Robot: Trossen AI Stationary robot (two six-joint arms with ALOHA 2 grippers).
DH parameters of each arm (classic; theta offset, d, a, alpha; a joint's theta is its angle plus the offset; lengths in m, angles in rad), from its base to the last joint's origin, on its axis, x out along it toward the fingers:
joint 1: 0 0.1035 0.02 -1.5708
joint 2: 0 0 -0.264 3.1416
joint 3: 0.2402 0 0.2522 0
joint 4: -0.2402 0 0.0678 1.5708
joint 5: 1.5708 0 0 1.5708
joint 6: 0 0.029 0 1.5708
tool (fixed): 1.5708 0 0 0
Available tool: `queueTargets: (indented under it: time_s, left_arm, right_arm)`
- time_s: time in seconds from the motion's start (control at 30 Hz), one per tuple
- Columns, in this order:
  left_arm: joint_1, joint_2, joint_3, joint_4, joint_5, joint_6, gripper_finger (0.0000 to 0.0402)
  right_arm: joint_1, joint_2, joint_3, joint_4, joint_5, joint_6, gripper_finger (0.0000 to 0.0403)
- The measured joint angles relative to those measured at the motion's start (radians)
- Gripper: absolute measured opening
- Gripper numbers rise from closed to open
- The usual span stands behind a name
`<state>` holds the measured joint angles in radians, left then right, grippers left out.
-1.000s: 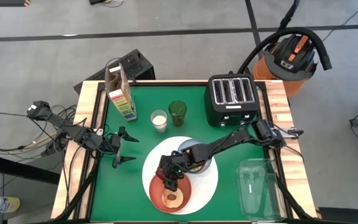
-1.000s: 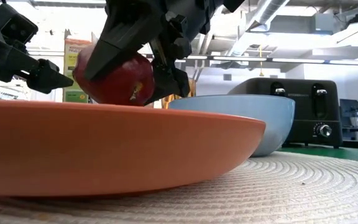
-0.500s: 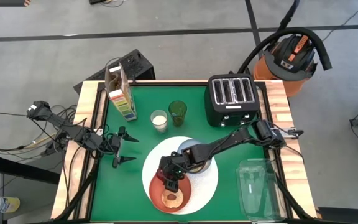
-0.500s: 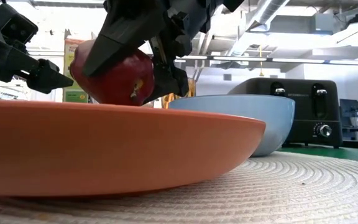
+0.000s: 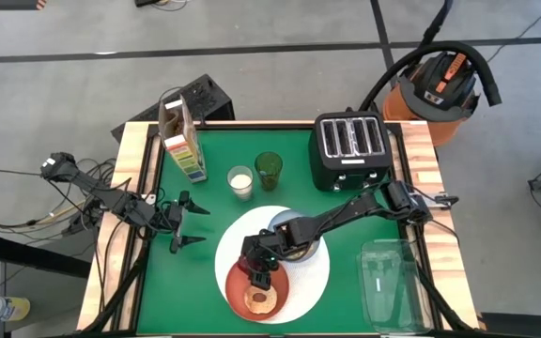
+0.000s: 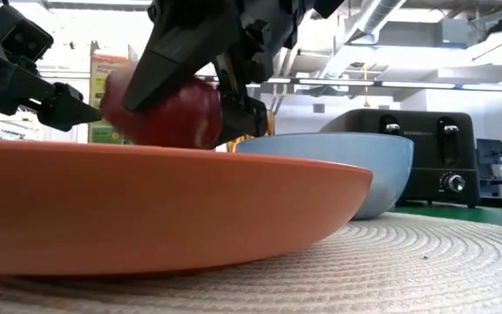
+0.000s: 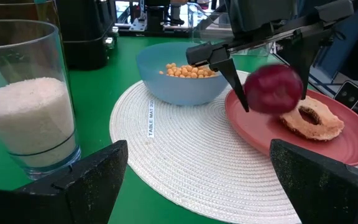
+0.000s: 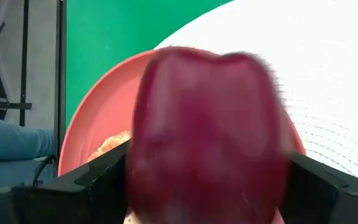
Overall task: Arrange a breakfast setting
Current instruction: Put the red apple from the transparent bin on the orange plate, then put the blue spoon to the right of the blue bowl on the white placemat
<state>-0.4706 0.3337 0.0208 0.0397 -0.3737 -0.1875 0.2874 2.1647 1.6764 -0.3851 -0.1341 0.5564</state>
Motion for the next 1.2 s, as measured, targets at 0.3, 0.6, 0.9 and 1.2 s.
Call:
queueTargets:
  time_s: [0.3, 0.6, 0.9, 1.2]
  left_arm:
    - [0.0, 0.0, 0.0, 0.0, 0.0, 0.0, 0.0378]
    - [0.0, 0.0, 0.0, 0.0, 0.0, 0.0, 0.0378]
    - [0.0, 0.0, 0.0, 0.0, 0.0, 0.0, 0.0378]
    - [0.0, 0.0, 0.0, 0.0, 0.0, 0.0, 0.0378]
  right_arm:
    - [0.0, 0.0, 0.0, -0.004, 0.0, -0.005, 0.0358]
    - [0.0, -0.004, 0.0, -0.003, 0.001, -0.007, 0.0358]
    - [-0.011, -0.009, 0.136, -0.172, 0.002, 0.007, 0.0358]
    - [-0.054, -0.01, 0.329, -0.4, 0.0, 0.03, 0.0358]
